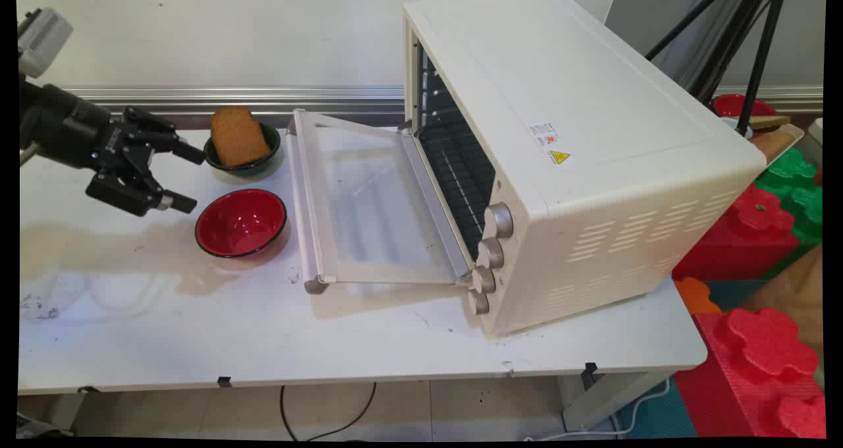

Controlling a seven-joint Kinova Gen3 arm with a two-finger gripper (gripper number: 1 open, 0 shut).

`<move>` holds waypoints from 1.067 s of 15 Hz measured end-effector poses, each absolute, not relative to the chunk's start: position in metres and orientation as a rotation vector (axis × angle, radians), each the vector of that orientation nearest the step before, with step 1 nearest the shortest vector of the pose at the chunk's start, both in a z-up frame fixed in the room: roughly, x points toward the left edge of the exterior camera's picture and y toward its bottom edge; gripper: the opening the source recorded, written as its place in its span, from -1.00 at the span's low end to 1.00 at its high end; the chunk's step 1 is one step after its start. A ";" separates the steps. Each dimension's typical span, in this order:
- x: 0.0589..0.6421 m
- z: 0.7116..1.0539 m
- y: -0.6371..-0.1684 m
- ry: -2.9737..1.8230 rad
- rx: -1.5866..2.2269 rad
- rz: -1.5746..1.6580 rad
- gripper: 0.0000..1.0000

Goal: Close the oven

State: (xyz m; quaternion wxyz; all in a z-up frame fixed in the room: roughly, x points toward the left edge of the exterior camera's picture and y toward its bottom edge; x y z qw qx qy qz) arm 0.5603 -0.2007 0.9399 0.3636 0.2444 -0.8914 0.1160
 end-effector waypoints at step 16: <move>0.508 0.888 -0.210 -2.393 0.671 0.201 1.00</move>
